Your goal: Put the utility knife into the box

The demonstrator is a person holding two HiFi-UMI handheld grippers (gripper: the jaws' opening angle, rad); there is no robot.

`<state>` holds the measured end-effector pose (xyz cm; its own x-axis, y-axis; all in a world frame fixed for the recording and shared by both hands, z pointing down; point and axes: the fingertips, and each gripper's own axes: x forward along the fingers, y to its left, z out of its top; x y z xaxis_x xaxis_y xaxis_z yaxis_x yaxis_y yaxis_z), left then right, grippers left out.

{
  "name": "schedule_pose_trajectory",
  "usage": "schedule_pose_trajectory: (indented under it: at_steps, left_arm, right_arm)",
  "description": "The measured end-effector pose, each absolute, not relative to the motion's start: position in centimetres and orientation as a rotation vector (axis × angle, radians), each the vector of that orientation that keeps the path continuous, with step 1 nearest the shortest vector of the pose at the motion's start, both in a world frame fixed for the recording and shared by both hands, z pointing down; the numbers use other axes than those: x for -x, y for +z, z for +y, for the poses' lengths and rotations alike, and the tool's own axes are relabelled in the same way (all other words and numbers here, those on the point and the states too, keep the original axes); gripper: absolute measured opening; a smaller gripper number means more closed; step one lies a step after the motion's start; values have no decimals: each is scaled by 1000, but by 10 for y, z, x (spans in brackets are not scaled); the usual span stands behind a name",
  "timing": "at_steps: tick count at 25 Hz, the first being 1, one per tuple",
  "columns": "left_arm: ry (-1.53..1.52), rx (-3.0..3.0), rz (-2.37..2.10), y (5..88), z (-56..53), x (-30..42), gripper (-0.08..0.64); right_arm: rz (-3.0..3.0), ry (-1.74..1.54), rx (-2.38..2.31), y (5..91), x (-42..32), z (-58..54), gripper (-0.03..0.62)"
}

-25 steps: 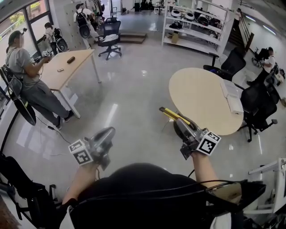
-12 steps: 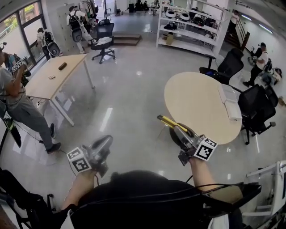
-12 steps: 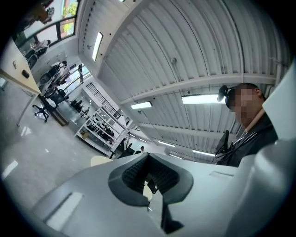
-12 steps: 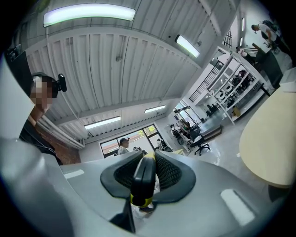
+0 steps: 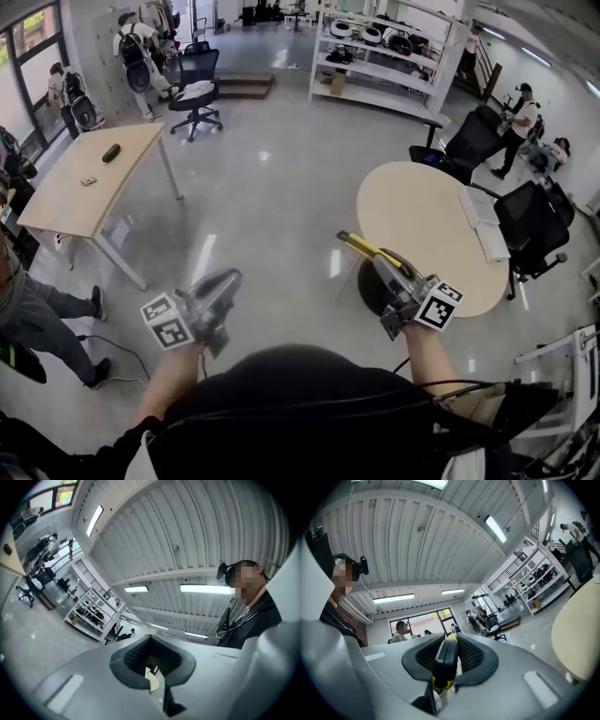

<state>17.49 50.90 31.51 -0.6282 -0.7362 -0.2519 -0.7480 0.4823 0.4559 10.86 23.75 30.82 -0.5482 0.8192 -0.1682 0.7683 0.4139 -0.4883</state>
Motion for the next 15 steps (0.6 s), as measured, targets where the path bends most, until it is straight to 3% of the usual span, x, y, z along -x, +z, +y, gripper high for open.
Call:
schedule_pose_trajectory:
  at_steps: [8,15]
  left_arm:
    - [854,1343,2709,327,623,-94,0]
    - [917,1382,2700,342,641,-34,0]
  right_arm:
    - [-2573,803,1406,305,-37,344,92]
    - [-2578,823,1347,313,23,360,92]
